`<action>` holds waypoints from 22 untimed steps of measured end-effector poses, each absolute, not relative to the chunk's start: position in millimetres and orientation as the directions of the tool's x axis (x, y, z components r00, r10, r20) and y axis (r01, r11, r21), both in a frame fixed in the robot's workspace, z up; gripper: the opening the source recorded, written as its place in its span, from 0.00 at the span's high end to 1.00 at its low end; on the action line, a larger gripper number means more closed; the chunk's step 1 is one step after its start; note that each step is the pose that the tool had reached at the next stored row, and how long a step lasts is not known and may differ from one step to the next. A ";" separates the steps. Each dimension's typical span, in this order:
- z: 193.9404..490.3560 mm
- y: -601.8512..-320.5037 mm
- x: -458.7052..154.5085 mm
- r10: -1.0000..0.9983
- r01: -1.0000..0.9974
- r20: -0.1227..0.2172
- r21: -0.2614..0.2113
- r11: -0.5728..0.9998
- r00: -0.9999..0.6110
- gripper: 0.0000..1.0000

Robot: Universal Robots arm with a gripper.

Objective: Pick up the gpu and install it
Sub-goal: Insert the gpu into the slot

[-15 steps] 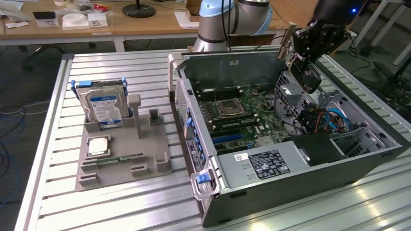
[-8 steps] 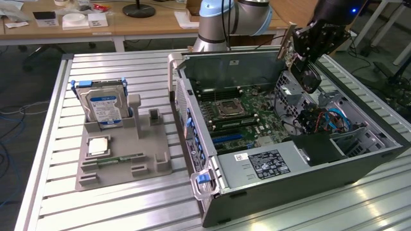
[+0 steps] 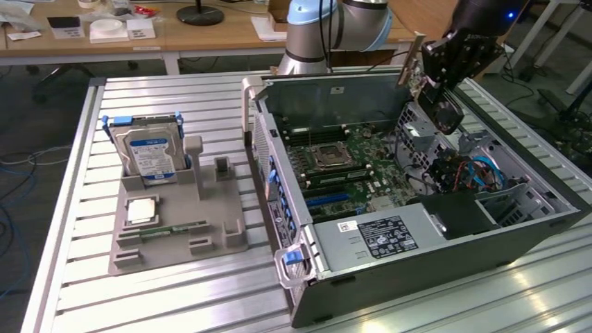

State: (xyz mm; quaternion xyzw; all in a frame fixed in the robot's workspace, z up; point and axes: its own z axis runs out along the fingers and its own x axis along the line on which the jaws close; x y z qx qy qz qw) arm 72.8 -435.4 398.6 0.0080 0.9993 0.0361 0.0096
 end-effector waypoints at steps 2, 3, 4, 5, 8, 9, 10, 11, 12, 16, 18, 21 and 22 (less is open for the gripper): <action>398.5 -435.4 72.8 0.001 0.000 -0.019 0.072 0.997 -1.000 0.73; 398.6 -435.4 72.8 -0.005 -0.006 -0.019 0.072 0.997 -1.000 0.73; 398.5 -435.4 72.7 -0.007 -0.009 -0.019 0.072 0.997 -1.000 0.73; 398.6 -435.4 72.8 -0.008 -0.009 -0.019 0.072 0.997 -1.000 0.73; 398.6 -435.4 72.8 -0.008 -0.009 -0.019 0.072 0.997 -1.000 0.73; 398.5 -435.4 72.8 -0.008 -0.009 -0.019 0.072 0.997 -1.000 0.73; 398.5 -435.4 72.8 -0.008 -0.009 -0.019 0.072 0.997 -1.000 0.73; 398.6 -435.4 72.7 -0.008 -0.009 -0.019 0.072 0.997 -1.000 0.73; 398.5 -435.4 72.7 -0.008 -0.009 -0.019 0.072 0.997 -1.000 0.73; 398.6 -435.4 72.7 -0.012 -0.014 -0.019 0.072 0.997 -1.000 0.73; 398.5 -435.4 72.8 -0.021 -0.022 -0.019 0.072 0.997 -1.000 0.73; 398.6 -435.4 72.7 -0.041 -0.042 -0.019 0.072 0.997 -0.999 0.73; 398.5 -435.4 72.7 -0.048 -0.050 -0.019 0.072 0.996 -0.999 0.73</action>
